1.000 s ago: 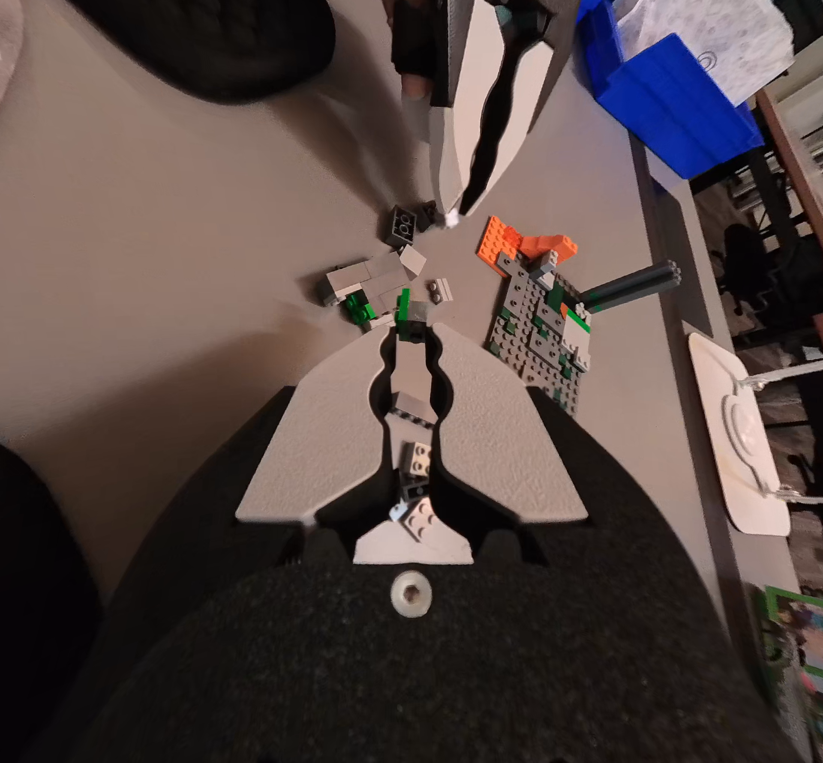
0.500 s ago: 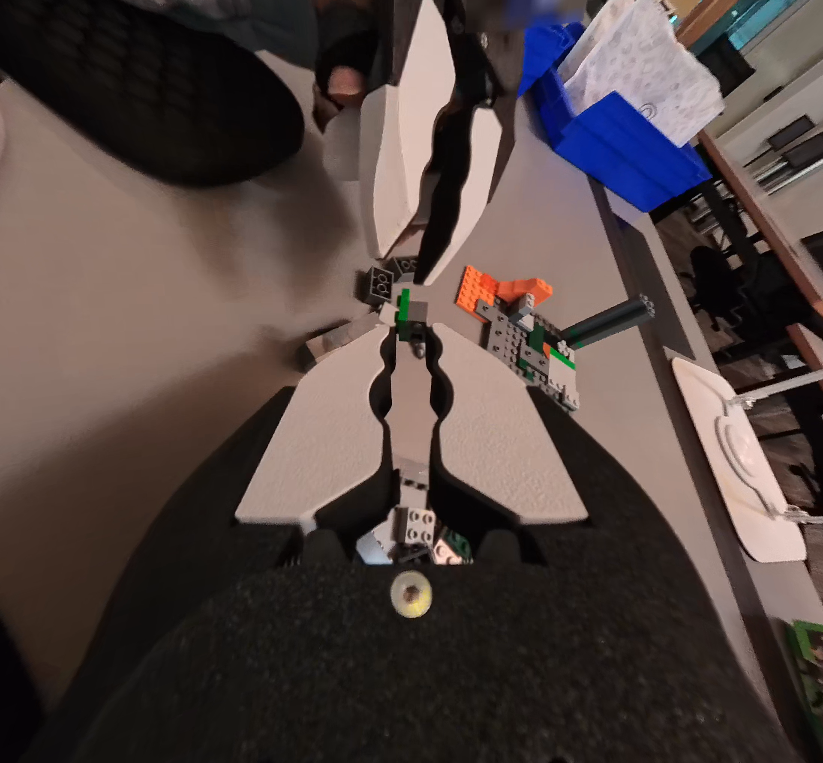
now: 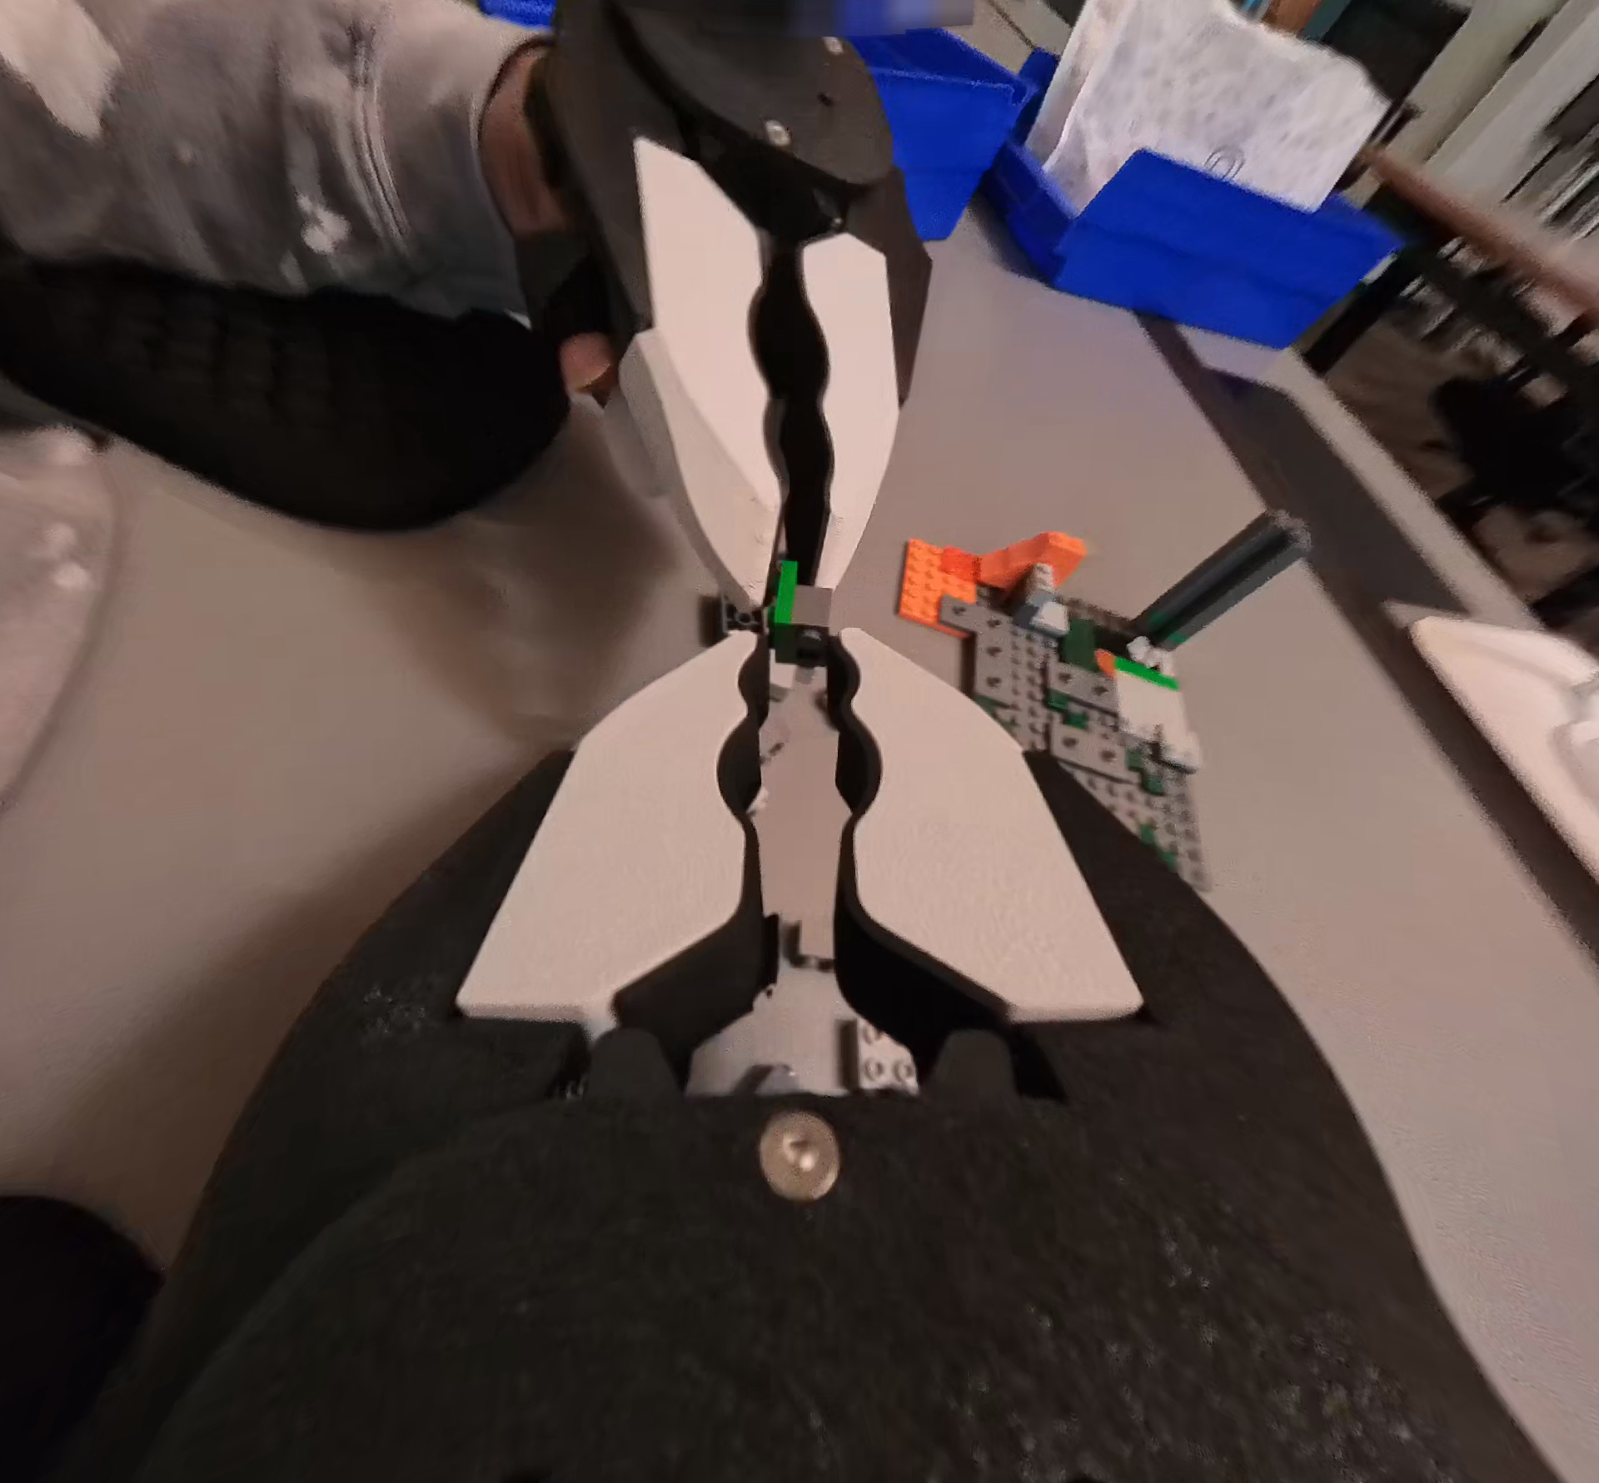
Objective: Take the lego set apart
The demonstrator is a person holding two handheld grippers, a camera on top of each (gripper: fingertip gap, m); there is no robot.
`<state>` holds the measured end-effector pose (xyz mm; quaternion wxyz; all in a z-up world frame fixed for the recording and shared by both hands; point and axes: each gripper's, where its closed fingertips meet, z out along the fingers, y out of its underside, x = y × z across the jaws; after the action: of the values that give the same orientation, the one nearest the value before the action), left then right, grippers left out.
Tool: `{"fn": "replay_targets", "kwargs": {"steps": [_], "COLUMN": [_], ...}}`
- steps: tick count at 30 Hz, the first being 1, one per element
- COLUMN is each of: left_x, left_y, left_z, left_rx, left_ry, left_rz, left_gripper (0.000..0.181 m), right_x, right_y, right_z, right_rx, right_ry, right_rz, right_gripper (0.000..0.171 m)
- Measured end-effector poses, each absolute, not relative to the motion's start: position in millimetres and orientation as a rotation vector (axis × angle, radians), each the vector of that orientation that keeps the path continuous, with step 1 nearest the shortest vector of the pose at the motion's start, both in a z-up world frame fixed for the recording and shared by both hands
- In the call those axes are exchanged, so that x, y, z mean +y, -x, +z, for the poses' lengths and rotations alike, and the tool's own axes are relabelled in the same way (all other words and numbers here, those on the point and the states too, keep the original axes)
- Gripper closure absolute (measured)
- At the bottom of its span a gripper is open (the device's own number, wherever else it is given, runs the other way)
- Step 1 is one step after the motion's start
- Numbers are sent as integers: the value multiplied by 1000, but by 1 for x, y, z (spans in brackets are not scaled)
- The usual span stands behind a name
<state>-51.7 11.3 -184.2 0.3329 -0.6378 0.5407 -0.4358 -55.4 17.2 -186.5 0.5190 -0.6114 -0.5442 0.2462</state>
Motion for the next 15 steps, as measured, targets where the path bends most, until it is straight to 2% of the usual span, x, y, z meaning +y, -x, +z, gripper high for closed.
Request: {"fn": "replay_targets", "kwargs": {"steps": [7, 11, 15], "left_x": [6, -13, -30], "left_y": [52, 54, 59], "left_z": [-190, -184, -178], "left_rx": [1501, 1574, 1614], "left_ry": [1624, 1566, 1518], "left_rz": [-1037, -1202, -1443], "left_gripper": [175, 175, 175], "right_x": [8, -9, -22], "right_y": [58, 59, 58], "right_z": [-195, -186, -178], "right_rx": [-1256, -1347, -1499], "right_ry": [1660, 1558, 1372], "right_rz": [922, 1032, 925], "right_gripper": [159, 158, 156]}}
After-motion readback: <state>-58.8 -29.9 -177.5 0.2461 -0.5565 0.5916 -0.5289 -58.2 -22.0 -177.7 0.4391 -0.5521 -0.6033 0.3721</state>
